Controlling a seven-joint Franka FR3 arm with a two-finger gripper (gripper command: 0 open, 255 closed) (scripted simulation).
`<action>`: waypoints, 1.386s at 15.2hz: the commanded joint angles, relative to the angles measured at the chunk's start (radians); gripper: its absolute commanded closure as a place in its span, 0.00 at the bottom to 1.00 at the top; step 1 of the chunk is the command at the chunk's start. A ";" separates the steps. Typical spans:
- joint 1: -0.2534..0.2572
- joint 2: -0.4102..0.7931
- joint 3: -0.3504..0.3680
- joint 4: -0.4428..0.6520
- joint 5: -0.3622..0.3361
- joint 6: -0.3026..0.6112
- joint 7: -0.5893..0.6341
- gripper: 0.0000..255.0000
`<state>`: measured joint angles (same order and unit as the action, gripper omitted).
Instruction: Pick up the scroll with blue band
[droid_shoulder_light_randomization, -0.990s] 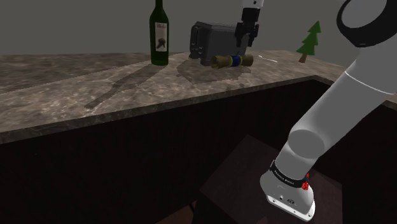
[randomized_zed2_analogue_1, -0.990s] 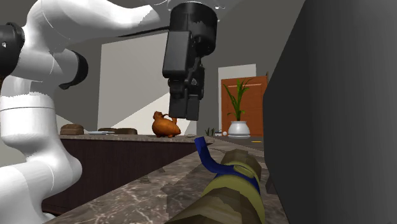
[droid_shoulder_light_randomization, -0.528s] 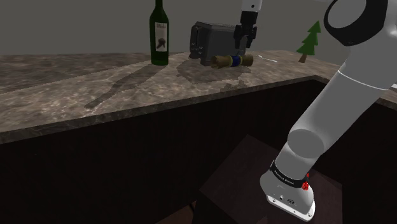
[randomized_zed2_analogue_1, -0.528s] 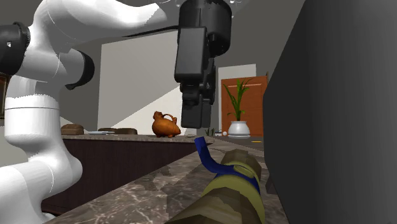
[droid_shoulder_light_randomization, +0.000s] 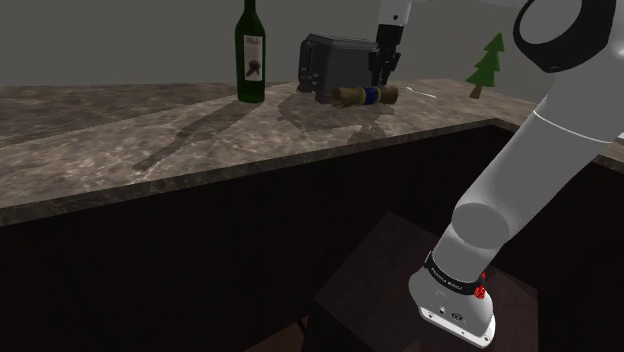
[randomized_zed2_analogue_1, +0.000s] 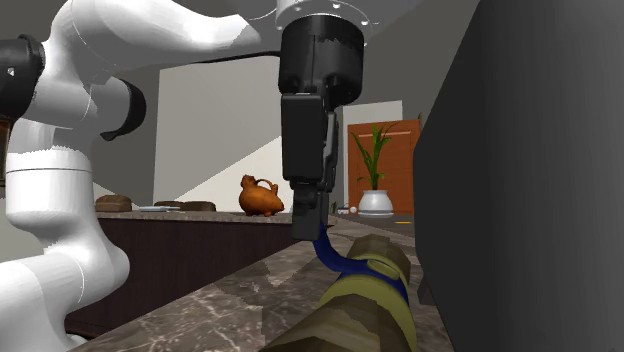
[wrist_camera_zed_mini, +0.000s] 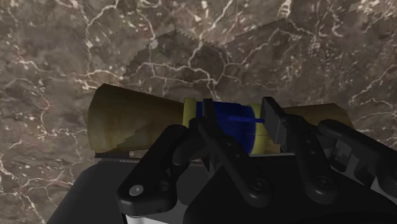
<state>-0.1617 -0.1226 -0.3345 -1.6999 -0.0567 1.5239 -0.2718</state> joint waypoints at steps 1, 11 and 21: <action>0.000 0.001 0.000 -0.001 0.000 0.001 0.000 1.00; 0.000 0.021 -0.002 0.090 0.006 -0.071 -0.007 1.00; -0.006 0.088 -0.011 0.307 0.026 -0.224 -0.027 1.00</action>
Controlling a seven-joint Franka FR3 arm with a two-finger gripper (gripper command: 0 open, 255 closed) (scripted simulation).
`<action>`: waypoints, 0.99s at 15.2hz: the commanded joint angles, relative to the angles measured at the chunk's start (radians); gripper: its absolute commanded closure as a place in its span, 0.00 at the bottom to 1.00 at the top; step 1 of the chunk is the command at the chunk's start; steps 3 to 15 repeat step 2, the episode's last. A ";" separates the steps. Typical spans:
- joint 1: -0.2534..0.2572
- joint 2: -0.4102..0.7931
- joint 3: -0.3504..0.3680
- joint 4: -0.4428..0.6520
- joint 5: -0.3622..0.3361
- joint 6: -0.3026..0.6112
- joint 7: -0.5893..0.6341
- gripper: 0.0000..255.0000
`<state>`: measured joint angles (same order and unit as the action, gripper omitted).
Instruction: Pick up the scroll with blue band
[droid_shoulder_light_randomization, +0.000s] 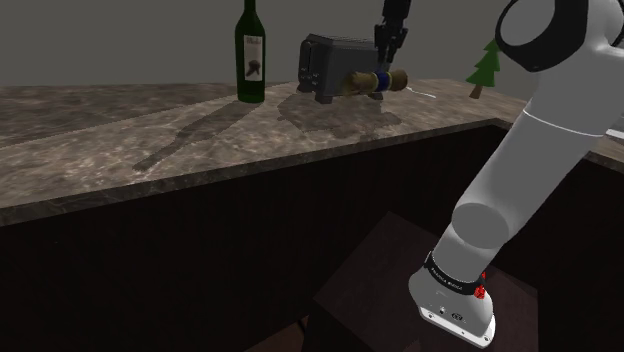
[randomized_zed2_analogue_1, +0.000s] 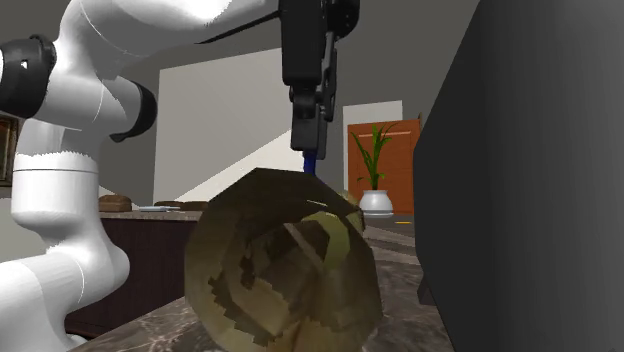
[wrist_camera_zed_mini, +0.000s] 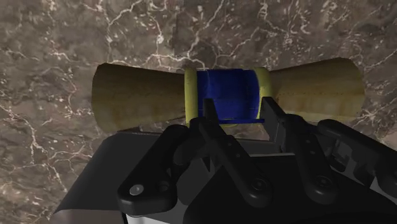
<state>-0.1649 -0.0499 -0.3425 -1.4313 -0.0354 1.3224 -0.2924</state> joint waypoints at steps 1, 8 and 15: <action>-0.003 0.017 -0.004 0.042 0.005 -0.025 -0.007 1.00; -0.003 0.017 -0.004 0.042 0.005 -0.025 -0.007 1.00; -0.003 0.017 -0.004 0.042 0.005 -0.025 -0.007 1.00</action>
